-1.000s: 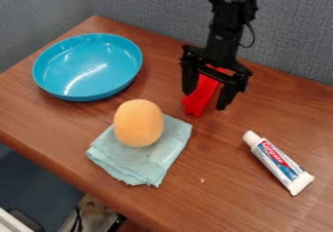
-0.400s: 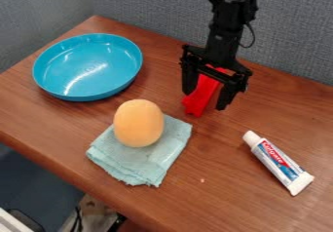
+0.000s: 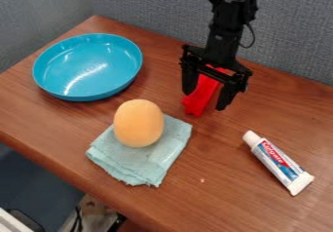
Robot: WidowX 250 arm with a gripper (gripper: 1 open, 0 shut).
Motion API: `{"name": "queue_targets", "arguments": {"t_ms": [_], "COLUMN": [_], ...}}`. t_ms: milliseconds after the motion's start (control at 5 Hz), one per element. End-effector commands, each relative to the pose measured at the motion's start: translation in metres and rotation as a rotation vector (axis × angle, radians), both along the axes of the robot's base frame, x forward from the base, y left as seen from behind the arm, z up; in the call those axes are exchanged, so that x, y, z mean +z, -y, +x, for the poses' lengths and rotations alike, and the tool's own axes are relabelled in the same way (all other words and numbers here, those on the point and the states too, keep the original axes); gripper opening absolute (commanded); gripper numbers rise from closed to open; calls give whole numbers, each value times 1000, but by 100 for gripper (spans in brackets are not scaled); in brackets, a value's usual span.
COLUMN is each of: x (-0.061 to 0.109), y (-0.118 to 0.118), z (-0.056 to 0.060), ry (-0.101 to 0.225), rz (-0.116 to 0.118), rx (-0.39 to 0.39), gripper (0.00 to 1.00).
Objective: Put the red object on the blue plate
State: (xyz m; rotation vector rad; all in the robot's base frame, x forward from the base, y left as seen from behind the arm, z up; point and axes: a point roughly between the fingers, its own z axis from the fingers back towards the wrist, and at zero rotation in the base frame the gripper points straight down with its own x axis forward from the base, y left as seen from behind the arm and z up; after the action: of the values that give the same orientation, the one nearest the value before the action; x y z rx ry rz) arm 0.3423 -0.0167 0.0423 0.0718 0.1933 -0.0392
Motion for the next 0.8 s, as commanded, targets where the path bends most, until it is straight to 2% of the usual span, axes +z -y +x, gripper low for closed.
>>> {"name": "queue_targets", "arguments": {"t_ms": [0, 600], "x": [18, 19], "y": [5, 3], "z": [6, 8], "ry": [56, 55], "rz": [5, 8], "rx": [-23, -13], "gripper": [100, 100]}}
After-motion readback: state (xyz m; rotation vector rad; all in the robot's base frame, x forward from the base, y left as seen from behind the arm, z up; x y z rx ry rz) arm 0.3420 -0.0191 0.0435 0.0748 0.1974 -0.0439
